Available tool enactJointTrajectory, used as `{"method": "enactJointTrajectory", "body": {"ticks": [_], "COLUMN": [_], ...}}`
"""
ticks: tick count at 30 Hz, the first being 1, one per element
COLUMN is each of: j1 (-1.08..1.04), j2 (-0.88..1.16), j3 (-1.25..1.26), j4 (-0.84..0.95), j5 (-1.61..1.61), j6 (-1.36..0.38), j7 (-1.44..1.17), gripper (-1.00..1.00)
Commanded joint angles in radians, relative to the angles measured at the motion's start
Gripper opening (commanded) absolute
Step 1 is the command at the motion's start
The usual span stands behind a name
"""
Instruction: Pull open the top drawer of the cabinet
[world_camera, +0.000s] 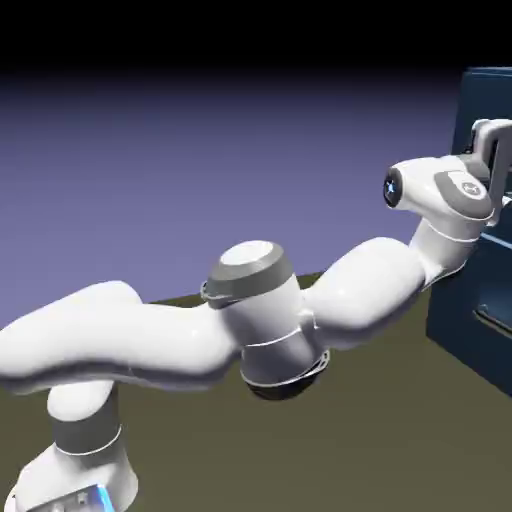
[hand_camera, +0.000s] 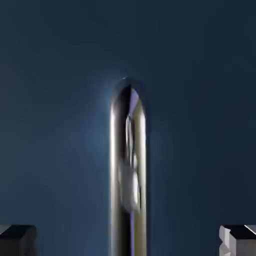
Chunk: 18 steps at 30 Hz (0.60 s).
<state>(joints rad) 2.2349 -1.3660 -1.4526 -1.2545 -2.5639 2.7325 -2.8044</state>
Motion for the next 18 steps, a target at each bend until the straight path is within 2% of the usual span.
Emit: {"method": "enactJointTrajectory", "body": {"ticks": [1,5,6,18], "j1": [0.024,0.12,0.12,-0.098], "j2": [-0.004,-0.021,-0.021,-0.15], "j3": [-0.002,-0.012,-0.012,0.149], "j4": [0.036,0.18,0.18,-0.218], "j5": [0.01,0.049,0.049,-0.072], "j6": [0.011,0.055,0.055,-0.136], "j7": [-0.019,-0.093,-0.093,-0.093], "gripper": [0.0,0.0,-1.0,-1.0]}}
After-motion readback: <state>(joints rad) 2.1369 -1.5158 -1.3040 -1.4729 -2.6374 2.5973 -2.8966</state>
